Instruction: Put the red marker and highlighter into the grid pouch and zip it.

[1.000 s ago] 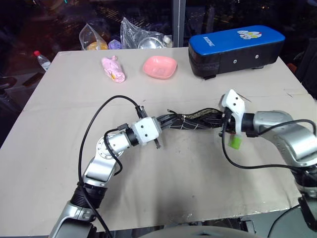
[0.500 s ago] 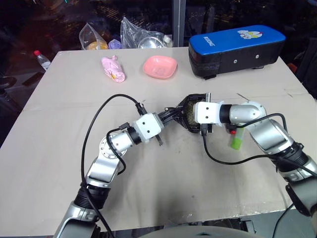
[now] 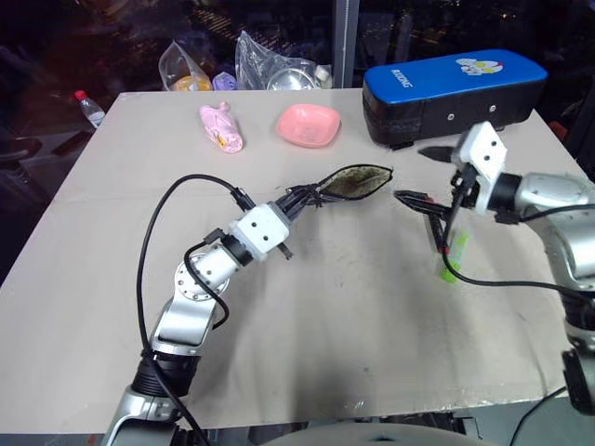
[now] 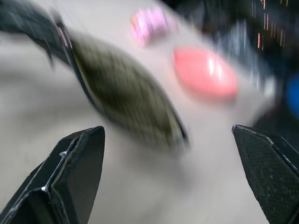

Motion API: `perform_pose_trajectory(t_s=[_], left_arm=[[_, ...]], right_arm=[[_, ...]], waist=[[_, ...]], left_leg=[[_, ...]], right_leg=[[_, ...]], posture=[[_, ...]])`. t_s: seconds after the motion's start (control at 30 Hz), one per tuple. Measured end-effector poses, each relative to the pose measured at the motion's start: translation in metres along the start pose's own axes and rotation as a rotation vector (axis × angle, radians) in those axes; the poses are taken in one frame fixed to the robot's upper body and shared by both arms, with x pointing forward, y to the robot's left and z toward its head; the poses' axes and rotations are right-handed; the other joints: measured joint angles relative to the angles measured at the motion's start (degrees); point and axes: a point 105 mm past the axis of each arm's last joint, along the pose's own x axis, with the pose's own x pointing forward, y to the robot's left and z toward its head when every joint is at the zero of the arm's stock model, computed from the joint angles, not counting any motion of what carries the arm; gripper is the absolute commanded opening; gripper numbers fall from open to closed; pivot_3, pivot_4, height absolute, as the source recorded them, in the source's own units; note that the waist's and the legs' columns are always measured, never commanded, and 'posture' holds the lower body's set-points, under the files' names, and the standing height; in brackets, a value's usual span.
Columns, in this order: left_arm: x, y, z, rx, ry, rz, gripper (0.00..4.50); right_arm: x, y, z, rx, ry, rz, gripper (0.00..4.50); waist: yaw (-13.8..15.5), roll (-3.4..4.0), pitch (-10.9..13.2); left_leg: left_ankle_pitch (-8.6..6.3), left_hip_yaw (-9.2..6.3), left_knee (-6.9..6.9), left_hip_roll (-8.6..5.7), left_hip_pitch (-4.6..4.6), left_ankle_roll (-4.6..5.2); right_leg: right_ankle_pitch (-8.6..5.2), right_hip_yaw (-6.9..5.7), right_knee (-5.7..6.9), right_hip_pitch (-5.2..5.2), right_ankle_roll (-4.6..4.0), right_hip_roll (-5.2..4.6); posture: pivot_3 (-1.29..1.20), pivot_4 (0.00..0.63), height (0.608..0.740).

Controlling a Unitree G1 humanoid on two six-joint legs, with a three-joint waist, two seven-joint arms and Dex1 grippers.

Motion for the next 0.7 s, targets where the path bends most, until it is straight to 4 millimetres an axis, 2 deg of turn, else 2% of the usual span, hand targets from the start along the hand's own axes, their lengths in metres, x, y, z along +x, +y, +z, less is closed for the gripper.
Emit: perform_pose_trajectory(t_s=[0.07,0.17,0.2,0.23,0.27,0.3,0.33,0.53,0.57,0.6,0.7], left_arm=[[0.002,0.001,0.000,-0.009,-0.001,0.014,0.00],[0.003,0.000,0.000,-0.019,-0.006,0.025,0.00],[0.004,0.000,0.000,-0.019,-0.006,0.027,0.00],[0.004,0.000,0.000,-0.019,-0.006,0.026,0.00],[0.004,0.001,0.001,-0.018,-0.007,0.027,0.00],[0.005,0.001,0.001,-0.016,-0.008,0.029,0.00],[0.005,0.002,0.001,-0.016,-0.009,0.029,0.00],[0.006,0.002,0.003,-0.016,-0.016,0.033,0.00],[0.007,0.002,0.003,-0.018,-0.017,0.034,0.00],[0.007,0.002,0.003,-0.023,-0.017,0.036,0.00],[0.007,0.002,0.003,-0.028,-0.015,0.037,0.00]], right_arm=[[0.004,-0.011,-0.032,0.153,0.112,-0.104,4.44],[0.008,-0.016,-0.068,0.268,0.247,-0.190,4.44],[0.010,-0.014,-0.079,0.296,0.288,-0.200,4.44],[0.011,-0.013,-0.081,0.303,0.296,-0.202,4.44],[0.013,-0.011,-0.087,0.310,0.323,-0.203,3.91],[0.015,-0.010,-0.088,0.311,0.323,-0.204,3.77],[0.016,-0.010,-0.087,0.312,0.320,-0.203,3.37],[0.027,-0.001,-0.082,0.226,0.307,-0.140,0.60],[0.028,-0.001,-0.082,0.214,0.303,-0.137,0.31],[0.027,-0.003,-0.081,0.189,0.306,-0.144,0.23],[0.023,-0.008,-0.079,0.155,0.303,-0.152,0.23]], waist=[[-0.2,0.00,0.0],[-0.3,0.02,0.0],[-0.3,0.03,0.0],[-0.3,0.03,0.0],[-0.2,0.03,0.0],[-0.3,0.03,0.0],[-0.3,0.03,0.0],[-0.5,0.03,0.0],[-0.5,0.02,0.0],[-0.5,0.03,0.0],[-0.4,0.03,0.0]], left_leg=[[0.00,0.09,0.00,0.01,0.04,0.00],[0.00,0.06,-0.02,0.00,0.02,0.00],[0.00,0.05,-0.03,0.00,-0.01,0.00],[0.00,0.05,-0.05,0.00,-0.01,0.00],[0.00,0.03,-0.07,-0.01,-0.02,0.00],[0.00,0.03,-0.07,-0.01,-0.02,0.00],[0.00,0.07,-0.07,0.00,0.01,0.00],[0.00,0.11,-0.03,0.02,0.04,0.00],[0.00,0.11,-0.01,0.02,0.04,0.00],[0.00,0.12,-0.01,0.02,0.03,0.00],[0.00,0.11,-0.02,0.01,0.01,0.00]], right_leg=[[0.01,0.06,0.03,-0.02,0.01,0.01],[0.00,0.06,0.04,-0.04,0.01,0.11],[0.00,0.07,0.04,-0.07,0.01,0.15],[0.00,0.07,0.04,-0.09,0.01,0.16],[0.00,0.08,0.03,-0.08,0.00,0.20],[0.00,0.08,0.02,-0.08,0.01,0.22],[-0.01,0.08,0.03,-0.08,0.04,0.25],[-0.11,0.05,0.04,-0.07,0.24,0.25],[-0.11,0.05,0.04,-0.06,0.24,0.25],[-0.11,0.05,0.04,-0.07,0.24,0.25],[-0.10,0.05,0.03,-0.08,0.22,0.24]], posture=[[0.00,0.150,0.740],[0.00,0.150,0.740],[0.00,0.150,0.740],[0.00,0.150,0.740],[0.00,0.150,0.740],[0.00,0.150,0.740],[0.00,0.150,0.740],[0.00,0.150,0.740],[0.00,0.150,0.740],[0.00,0.150,0.740],[0.00,0.150,0.740]])
